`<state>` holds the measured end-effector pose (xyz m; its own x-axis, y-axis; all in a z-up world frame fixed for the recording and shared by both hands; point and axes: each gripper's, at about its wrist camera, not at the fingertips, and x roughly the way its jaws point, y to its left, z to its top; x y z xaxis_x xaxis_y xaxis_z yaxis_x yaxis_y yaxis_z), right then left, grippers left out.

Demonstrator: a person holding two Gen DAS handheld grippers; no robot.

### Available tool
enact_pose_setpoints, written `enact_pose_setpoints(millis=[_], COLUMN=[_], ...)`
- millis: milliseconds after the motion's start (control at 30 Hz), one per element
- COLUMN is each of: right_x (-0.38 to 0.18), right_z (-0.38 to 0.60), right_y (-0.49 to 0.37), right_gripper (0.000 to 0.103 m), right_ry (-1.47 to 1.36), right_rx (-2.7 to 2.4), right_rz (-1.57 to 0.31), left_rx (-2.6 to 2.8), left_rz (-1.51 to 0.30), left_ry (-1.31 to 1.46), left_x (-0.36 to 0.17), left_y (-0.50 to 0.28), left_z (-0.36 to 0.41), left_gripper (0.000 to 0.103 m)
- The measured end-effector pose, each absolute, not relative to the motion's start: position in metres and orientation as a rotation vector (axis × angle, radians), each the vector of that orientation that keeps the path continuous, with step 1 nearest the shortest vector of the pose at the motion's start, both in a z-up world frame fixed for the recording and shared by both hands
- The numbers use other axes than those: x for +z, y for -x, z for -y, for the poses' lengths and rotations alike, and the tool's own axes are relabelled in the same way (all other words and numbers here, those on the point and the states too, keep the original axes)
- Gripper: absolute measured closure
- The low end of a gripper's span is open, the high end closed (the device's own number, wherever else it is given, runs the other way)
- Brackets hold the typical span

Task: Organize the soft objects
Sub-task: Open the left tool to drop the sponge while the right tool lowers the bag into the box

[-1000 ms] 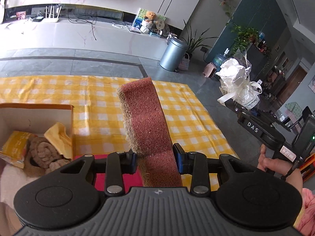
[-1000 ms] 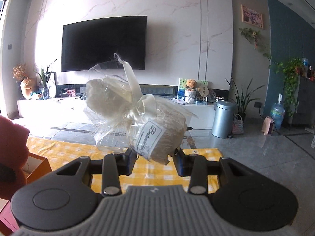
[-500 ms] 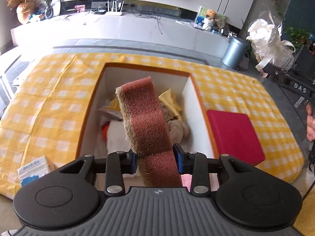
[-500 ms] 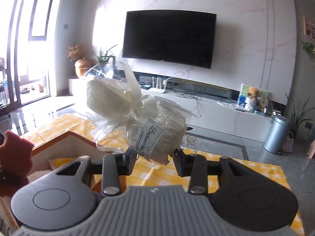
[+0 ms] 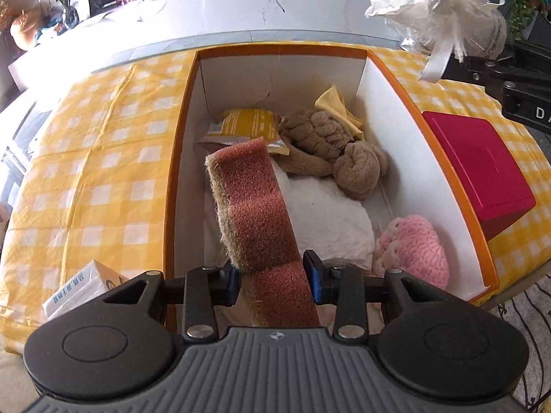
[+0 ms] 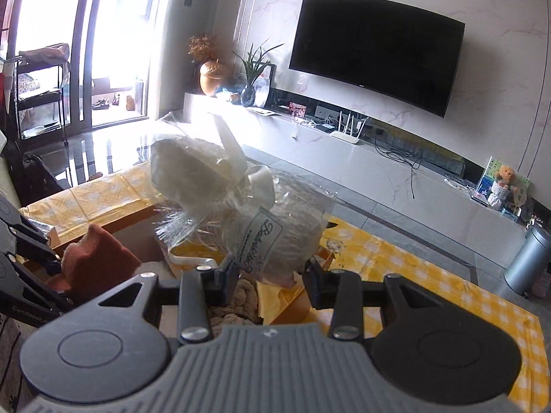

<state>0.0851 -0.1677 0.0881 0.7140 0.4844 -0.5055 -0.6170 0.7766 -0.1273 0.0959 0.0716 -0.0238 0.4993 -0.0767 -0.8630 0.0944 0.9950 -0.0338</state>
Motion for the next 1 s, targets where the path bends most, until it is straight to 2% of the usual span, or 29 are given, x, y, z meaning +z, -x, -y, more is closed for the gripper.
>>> enact_pose_setpoints(millis=[33, 67, 100, 133, 367, 633, 1000], right_x=[0.088, 0.088, 0.087, 0.085, 0.083, 0.065, 0.038], right_z=[0.169, 0.167, 0.166, 0.163, 0.149, 0.111, 0.026], right_y=[-0.087, -0.089, -0.09, -0.09, -0.089, -0.059, -0.05], right_gripper=[0.064, 0.064, 0.064, 0.064, 0.064, 0.064, 0.066], right_ry=[0.303, 0.311, 0.318, 0.326, 0.359, 0.457, 0.656], right_rx=[0.615, 0.607, 0.603, 0.601, 0.65, 0.841, 0.987], right_rz=[-0.475, -0.483, -0.488, -0.492, -0.515, -0.584, -0.762], left_rx=[-0.102, -0.104, -0.105, -0.101, -0.021, 0.182, 0.26], left_rz=[-1.049, -1.042, -1.017, -0.997, -0.908, -0.706, -0.685], left_ry=[-0.017, -0.024, -0.037, -0.048, -0.063, -0.076, 0.145], left_x=[-0.024, -0.023, -0.021, -0.019, 0.009, 0.054, 0.046], left_y=[-0.095, -0.093, -0.089, -0.084, -0.058, -0.034, -0.044], left_z=[-0.073, -0.074, -0.075, -0.074, -0.075, -0.093, -0.136], left_gripper=[0.044, 0.039, 0.025, 0.02, 0.02, 0.017, 0.018])
